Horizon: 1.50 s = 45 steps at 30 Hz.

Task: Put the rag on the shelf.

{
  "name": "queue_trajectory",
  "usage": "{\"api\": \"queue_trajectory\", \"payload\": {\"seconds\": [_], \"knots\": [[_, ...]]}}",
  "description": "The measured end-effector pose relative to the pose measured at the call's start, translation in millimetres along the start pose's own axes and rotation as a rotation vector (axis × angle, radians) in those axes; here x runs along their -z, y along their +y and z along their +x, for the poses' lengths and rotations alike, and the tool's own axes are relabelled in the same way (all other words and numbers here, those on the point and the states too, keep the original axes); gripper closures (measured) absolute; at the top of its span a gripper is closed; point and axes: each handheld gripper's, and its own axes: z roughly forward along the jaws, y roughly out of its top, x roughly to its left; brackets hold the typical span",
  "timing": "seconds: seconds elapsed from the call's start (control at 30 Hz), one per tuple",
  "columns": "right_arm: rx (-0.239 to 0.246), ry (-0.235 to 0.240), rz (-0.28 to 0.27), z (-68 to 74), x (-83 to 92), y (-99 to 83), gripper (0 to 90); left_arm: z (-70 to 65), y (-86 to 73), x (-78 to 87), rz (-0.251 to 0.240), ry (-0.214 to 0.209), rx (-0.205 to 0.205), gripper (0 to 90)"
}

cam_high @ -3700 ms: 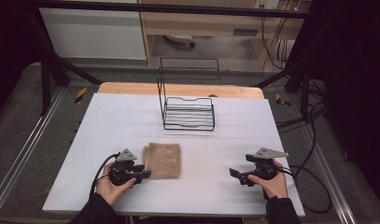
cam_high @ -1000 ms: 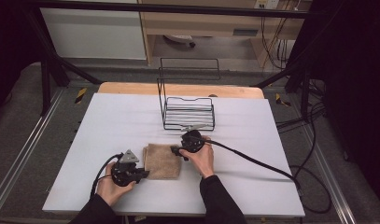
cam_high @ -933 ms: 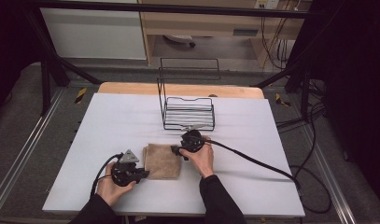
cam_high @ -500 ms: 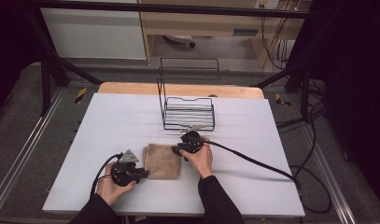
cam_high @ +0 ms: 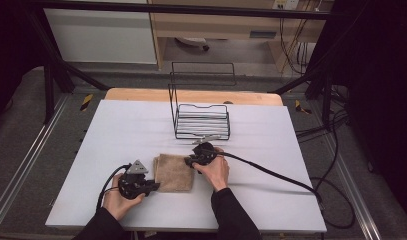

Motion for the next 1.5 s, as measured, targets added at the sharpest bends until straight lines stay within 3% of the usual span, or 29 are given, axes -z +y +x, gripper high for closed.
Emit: {"api": "queue_trajectory", "payload": {"seconds": [0.1,0.23,0.33,0.43,0.63,0.7,0.8,1.0,1.23,1.5], "knots": [[-0.021,0.006,0.001,0.6,-0.1,-0.3,76.6,1.9,-0.1,0.9,-0.004,-0.009,0.019,73.9],[-0.020,0.011,-0.002,0.9,0.0,-0.8,80.1,5.7,3.5,8.8,-0.022,-0.009,0.043,62.6],[-0.018,0.010,-0.002,1.3,0.6,-0.9,82.1,12.5,9.9,19.2,-0.063,0.032,0.047,52.4],[-0.019,0.011,-0.002,1.3,0.7,-0.9,83.2,23.3,18.1,25.9,-0.068,0.043,0.069,40.5],[-0.030,0.009,0.002,1.4,0.8,-0.8,83.8,40.8,35.0,20.3,-0.068,0.077,0.111,26.6],[-0.029,0.010,0.003,1.3,0.8,-0.8,83.8,43.8,39.6,15.2,-0.060,0.097,0.132,26.5],[-0.027,0.011,0.004,0.9,0.8,-0.7,83.6,46.4,44.7,6.0,-0.032,0.144,0.129,26.4],[-0.029,0.012,0.007,0.7,0.7,-0.5,83.4,51.8,48.2,-11.1,-0.026,0.172,0.138,26.8],[-0.029,0.011,0.005,0.8,0.5,-0.9,83.5,57.1,50.3,-21.5,-0.066,0.172,0.167,36.3],[-0.033,0.011,0.006,0.7,0.4,-0.9,83.4,56.5,49.2,-27.6,-0.052,0.149,0.172,45.7]]}}
